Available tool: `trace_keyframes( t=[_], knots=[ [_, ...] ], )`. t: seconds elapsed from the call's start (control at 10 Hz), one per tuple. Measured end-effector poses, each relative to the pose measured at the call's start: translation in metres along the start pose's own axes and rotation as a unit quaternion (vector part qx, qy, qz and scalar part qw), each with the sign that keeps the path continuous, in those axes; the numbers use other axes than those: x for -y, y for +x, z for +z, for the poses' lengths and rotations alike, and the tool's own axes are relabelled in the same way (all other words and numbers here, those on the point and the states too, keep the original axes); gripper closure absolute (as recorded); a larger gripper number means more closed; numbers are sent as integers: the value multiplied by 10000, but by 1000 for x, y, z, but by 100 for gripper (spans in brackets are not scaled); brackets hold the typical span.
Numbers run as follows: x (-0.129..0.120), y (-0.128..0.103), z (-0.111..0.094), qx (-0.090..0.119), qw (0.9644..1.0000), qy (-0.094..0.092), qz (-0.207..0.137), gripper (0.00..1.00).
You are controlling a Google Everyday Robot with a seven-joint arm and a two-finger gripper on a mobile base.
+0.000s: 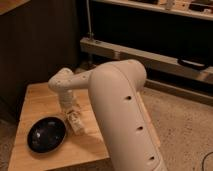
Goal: Place the bottle in the ceramic bowl
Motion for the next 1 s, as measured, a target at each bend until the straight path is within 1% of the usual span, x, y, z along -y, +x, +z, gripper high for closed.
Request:
trace_keyframes(
  t=[0.6, 0.7, 0.8, 1.0],
  knots=[
    [-5, 5, 17, -184, 9998, 23, 33, 35],
    [-6, 4, 19, -217, 9998, 24, 44, 38],
    [-8, 3, 20, -241, 9997, 20, 34, 45],
    [-13, -3, 20, -306, 9995, 26, -16, 66]
  ],
)
